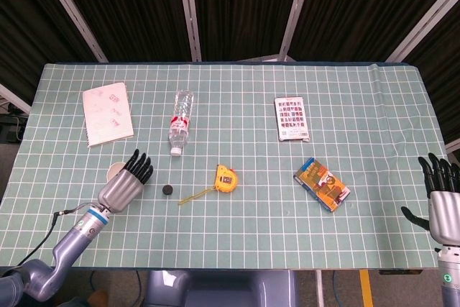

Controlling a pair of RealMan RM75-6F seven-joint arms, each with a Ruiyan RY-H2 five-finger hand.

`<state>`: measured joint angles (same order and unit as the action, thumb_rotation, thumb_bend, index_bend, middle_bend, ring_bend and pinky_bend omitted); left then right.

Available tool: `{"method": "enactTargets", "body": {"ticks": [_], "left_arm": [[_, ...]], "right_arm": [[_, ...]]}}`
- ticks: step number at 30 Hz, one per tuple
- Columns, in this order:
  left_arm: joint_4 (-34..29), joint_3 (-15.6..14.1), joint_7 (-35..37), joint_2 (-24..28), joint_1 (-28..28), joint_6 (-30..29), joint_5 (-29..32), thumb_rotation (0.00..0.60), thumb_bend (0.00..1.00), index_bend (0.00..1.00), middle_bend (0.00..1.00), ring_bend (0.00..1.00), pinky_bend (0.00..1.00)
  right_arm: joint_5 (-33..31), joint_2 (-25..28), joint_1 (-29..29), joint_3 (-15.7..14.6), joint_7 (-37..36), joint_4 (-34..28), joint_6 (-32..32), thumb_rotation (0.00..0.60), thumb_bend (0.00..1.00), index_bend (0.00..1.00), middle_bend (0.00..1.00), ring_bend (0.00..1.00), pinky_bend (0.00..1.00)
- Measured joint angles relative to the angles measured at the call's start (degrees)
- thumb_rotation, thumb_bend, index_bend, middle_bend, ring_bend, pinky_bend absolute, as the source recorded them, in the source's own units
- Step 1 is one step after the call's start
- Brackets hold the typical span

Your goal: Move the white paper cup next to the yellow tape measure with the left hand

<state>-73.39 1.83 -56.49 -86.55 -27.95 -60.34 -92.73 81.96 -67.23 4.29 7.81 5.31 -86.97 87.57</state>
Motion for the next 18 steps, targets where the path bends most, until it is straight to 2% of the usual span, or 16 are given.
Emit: {"method": "enactTargets", "body": {"ticks": [4, 10, 13, 18], "left_arm": [[2.02, -0.14, 0.71, -1.33, 0.07, -1.89, -0.19, 0.600, 0.00, 0.44, 0.38, 0.32, 0.35], [3.55, 0.32, 4.36, -2.23, 0.31, -4.42, -0.05, 0.600, 0.00, 0.47, 0.41, 0.35, 0.38], [2.55, 1.27, 8.53, -1.74, 0.54, -4.93, 1.46, 0.600, 0.00, 0.47, 0.41, 0.35, 0.38], [-1.29, 4.01, 21.34, 0.62, 0.90, -4.31, 6.54, 0.600, 0.00, 0.48, 0.41, 0.35, 0.39]], "right_arm": [[-0.22, 0.08, 0.03, 0.05, -0.32, 0.09, -0.21, 0.600, 0.00, 0.00, 0.00, 0.00, 0.00], [-0.26, -0.06, 0.06, 0.04, -0.09, 0.18, -0.21, 0.600, 0.00, 0.00, 0.00, 0.00, 0.00], [-0.44, -0.36, 0.10, 0.17, 0.19, 0.40, -0.12, 0.600, 0.00, 0.00, 0.00, 0.00, 0.00], [-0.49, -0.65, 0.22, 0.11, 0.62, 0.58, -0.31, 0.600, 0.00, 0.00, 0.00, 0.00, 0.00]]}}
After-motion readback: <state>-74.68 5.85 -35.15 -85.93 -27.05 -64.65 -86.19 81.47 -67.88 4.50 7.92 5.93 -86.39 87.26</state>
